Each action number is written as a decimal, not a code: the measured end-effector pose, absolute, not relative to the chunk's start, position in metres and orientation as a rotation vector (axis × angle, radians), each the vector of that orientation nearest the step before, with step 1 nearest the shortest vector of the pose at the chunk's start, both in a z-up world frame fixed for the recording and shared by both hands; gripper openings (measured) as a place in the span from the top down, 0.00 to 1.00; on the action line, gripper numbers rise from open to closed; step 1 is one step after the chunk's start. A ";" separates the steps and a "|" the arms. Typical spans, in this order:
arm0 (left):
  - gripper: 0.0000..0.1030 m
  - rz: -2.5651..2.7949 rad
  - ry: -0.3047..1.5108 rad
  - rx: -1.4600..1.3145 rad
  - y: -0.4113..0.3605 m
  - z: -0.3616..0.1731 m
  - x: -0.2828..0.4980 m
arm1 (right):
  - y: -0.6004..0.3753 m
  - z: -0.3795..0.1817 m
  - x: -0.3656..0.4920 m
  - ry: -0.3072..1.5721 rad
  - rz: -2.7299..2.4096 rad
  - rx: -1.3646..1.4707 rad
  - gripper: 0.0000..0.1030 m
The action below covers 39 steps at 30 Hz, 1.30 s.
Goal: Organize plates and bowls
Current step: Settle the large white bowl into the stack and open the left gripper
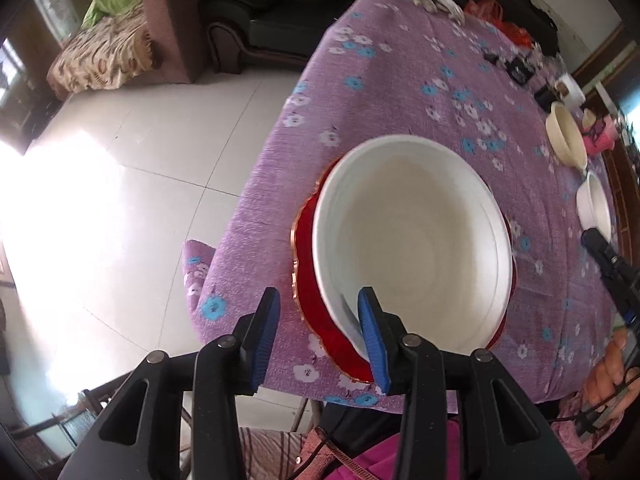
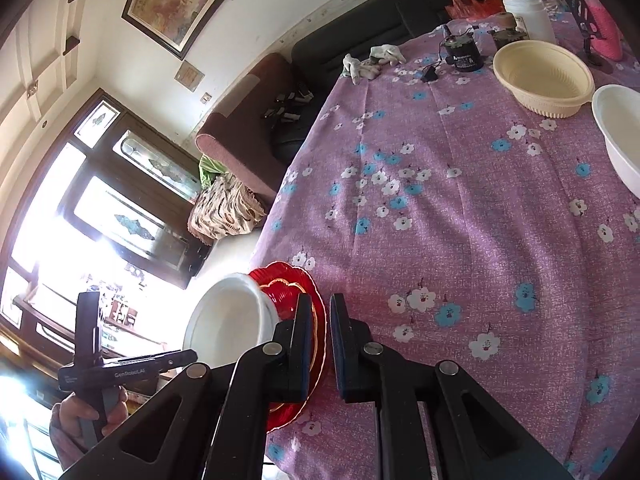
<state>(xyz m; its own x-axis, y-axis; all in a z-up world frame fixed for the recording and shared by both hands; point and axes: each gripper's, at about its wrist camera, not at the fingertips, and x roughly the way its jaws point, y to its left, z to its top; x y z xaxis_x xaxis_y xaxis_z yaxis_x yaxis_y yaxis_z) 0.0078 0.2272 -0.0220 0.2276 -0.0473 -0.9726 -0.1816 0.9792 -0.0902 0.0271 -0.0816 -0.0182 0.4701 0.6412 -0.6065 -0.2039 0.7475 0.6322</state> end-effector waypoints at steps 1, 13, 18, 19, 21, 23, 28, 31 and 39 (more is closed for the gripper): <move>0.62 0.091 1.348 -0.197 0.226 -0.024 0.009 | -0.082 -0.018 0.026 0.947 0.545 0.522 0.89; 0.43 0.117 1.225 -0.160 0.233 0.007 -0.001 | -0.073 -0.023 0.025 0.969 0.536 0.511 0.89; 0.43 0.180 1.164 -0.091 0.238 0.020 -0.006 | -0.069 -0.026 0.025 0.978 0.537 0.501 0.89; 0.43 0.195 1.155 -0.081 0.241 0.022 -0.007 | -0.069 -0.025 0.024 0.977 0.537 0.500 0.89; 0.43 0.217 1.154 -0.071 0.244 0.020 -0.007 | -0.068 -0.027 0.025 0.978 0.534 0.502 0.89; 0.43 0.224 1.159 -0.061 0.245 0.017 -0.006 | -0.067 -0.030 0.028 0.984 0.537 0.504 0.89; 0.43 0.210 1.169 -0.066 0.241 0.009 -0.002 | -0.060 -0.035 0.028 1.001 0.550 0.491 0.89; 0.43 0.233 1.170 -0.024 0.237 0.006 0.001 | -0.060 -0.035 0.029 1.004 0.547 0.492 0.89; 0.43 0.264 1.177 0.054 0.228 -0.005 0.004 | -0.067 -0.035 0.030 0.999 0.538 0.510 0.89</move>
<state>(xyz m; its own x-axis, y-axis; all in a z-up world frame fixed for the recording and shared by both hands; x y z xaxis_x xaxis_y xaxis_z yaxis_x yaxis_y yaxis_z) 0.0036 0.2277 -0.0046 0.3568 0.2327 -0.9047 -0.1765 0.9678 0.1793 0.0299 -0.0666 -0.0354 0.4349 0.6334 -0.6401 -0.1862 0.7587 0.6242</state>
